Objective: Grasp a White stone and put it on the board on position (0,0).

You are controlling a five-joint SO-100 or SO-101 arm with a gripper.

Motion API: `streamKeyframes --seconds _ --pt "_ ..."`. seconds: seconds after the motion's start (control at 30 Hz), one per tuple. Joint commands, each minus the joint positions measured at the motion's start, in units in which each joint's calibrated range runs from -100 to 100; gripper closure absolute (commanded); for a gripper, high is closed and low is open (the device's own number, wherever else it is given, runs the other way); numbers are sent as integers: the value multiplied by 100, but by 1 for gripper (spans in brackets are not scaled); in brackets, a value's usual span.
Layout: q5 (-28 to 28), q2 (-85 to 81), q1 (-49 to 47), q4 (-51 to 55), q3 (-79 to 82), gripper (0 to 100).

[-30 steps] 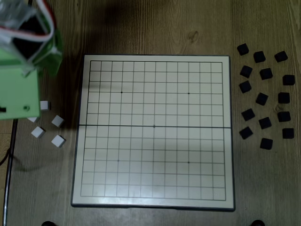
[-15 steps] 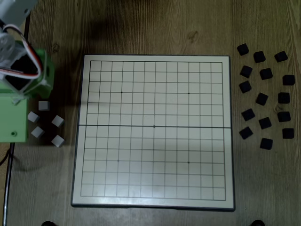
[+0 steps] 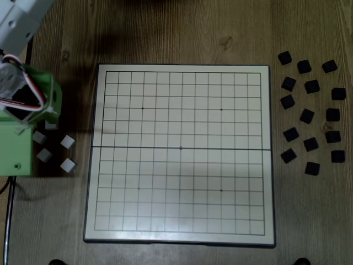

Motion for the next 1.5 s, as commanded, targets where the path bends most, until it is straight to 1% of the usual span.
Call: streamKeyframes --seconds 0.0,0.37,1.47 --pt "20 -262 30 -60 -463 88" --pt "0 -84 -52 -126 -463 85" --pt "-54 -186 -134 -366 146 85"
